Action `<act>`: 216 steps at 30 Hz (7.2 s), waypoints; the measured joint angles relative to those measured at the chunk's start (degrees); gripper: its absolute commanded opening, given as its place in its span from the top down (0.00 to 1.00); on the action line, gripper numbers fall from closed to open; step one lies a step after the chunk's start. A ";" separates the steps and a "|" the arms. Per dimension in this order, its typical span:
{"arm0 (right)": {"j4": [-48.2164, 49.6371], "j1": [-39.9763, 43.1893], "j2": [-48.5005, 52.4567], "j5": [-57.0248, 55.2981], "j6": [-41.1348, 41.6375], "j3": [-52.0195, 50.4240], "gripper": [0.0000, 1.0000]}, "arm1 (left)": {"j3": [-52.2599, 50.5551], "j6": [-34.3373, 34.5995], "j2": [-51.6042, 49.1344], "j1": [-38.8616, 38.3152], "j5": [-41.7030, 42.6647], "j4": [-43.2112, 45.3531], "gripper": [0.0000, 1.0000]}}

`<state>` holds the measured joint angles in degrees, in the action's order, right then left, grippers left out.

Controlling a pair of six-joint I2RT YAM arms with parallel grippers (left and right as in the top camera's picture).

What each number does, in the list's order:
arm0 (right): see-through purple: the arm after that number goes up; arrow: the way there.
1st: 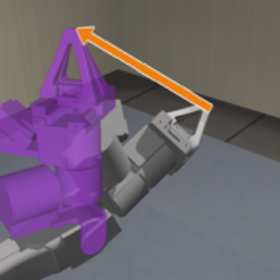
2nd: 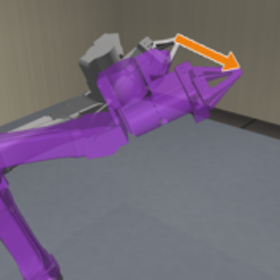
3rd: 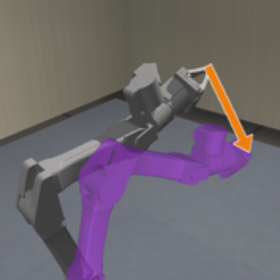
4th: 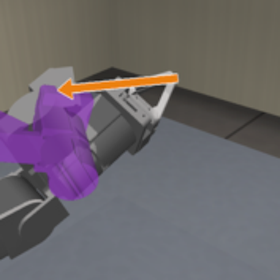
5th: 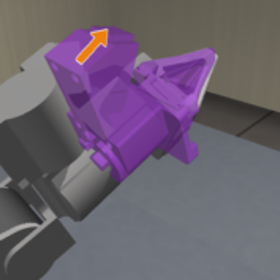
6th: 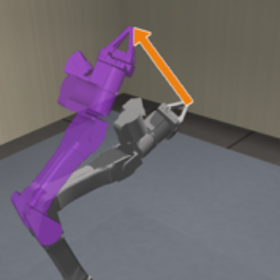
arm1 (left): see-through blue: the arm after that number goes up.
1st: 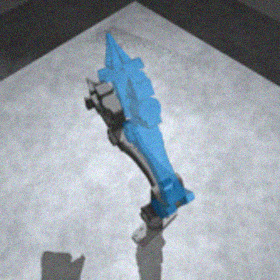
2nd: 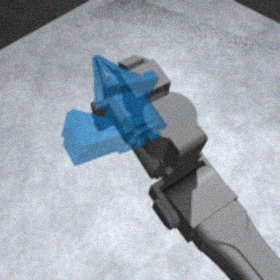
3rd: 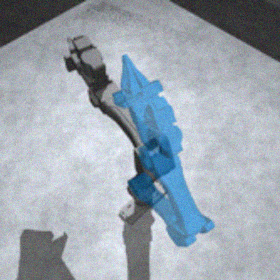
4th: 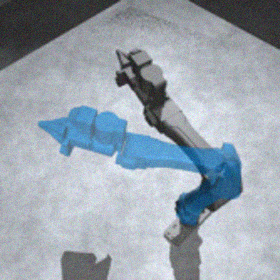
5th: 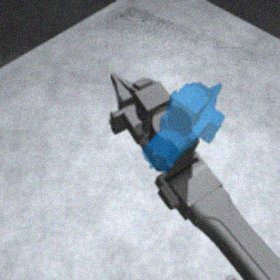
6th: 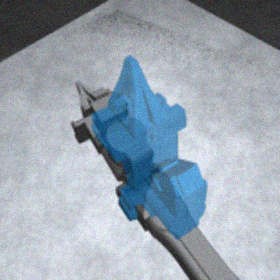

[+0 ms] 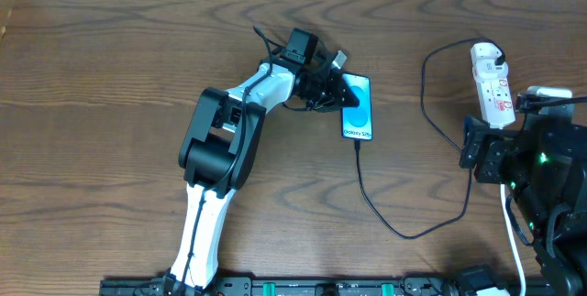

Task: Plug charger to phone and switch on socket
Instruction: 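Lower the blue phone flat onto the table with the left gripper, then open the left gripper, release the phone, and retract the left arm, then move the right gripper onto the power strip and press the orange switch, then lift the right gripper up off the power strip switch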

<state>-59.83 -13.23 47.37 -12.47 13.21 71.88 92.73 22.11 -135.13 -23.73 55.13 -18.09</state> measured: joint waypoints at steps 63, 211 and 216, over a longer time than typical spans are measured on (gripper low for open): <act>0.33 0.00 7.28 5.16 2.27 -0.07 0.01 | 3.21 -4.26 7.48 7.91 -25.77 -24.50 0.08; 9.35 30.16 82.47 6.84 16.44 31.69 0.99 | -12.81 -16.17 133.61 19.56 -63.04 -73.99 0.07; 8.68 29.64 81.96 6.36 15.19 31.30 0.99 | -12.81 -16.17 133.61 19.56 -63.04 -73.99 0.07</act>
<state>-51.16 16.40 129.34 -6.11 28.40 103.18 79.92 5.93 -1.52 -4.16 -7.90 -92.07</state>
